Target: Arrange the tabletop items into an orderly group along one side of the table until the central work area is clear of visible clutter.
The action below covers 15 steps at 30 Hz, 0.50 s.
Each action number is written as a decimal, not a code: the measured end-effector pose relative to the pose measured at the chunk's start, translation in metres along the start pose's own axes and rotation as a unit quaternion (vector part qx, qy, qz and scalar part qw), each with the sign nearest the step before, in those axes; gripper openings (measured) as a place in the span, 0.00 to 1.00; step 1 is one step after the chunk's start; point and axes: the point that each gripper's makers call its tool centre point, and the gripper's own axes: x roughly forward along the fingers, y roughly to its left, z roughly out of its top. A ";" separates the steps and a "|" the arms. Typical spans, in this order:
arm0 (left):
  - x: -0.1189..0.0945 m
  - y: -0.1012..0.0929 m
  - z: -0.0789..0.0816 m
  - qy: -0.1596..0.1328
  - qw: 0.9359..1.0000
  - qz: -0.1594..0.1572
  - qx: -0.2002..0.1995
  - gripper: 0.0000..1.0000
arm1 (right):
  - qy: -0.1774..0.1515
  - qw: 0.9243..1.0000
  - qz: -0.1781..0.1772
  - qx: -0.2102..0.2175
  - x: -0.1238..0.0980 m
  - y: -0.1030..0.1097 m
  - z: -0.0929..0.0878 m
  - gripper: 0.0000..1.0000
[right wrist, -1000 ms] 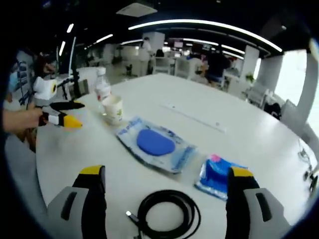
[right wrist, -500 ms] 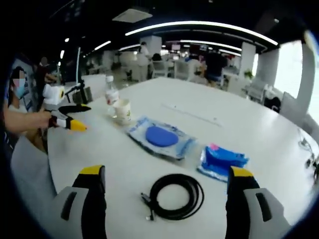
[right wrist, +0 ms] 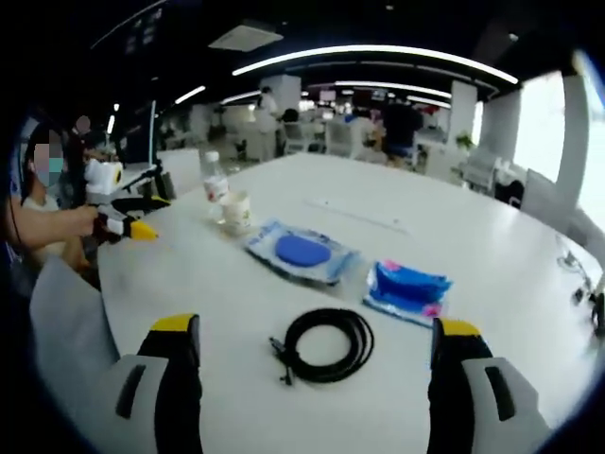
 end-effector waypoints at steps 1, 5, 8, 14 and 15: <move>-0.002 0.000 0.000 -0.001 1.000 0.001 -0.001 1.00 | 0.000 1.000 -0.002 0.000 -0.002 -0.001 -0.001 1.00; -0.009 -0.001 0.003 -0.001 1.000 0.005 -0.002 0.99 | -0.001 1.000 -0.002 0.006 -0.011 0.001 -0.005 1.00; -0.015 -0.003 0.007 -0.011 1.000 0.003 -0.012 0.99 | -0.004 1.000 -0.005 0.004 -0.017 0.003 -0.008 1.00; -0.024 -0.010 0.009 -0.007 1.000 0.002 -0.003 0.99 | -0.010 1.000 -0.010 0.008 -0.028 0.007 -0.011 1.00; -0.026 -0.011 0.009 -0.008 1.000 0.002 -0.002 0.98 | -0.010 1.000 -0.010 0.009 -0.030 0.007 -0.011 1.00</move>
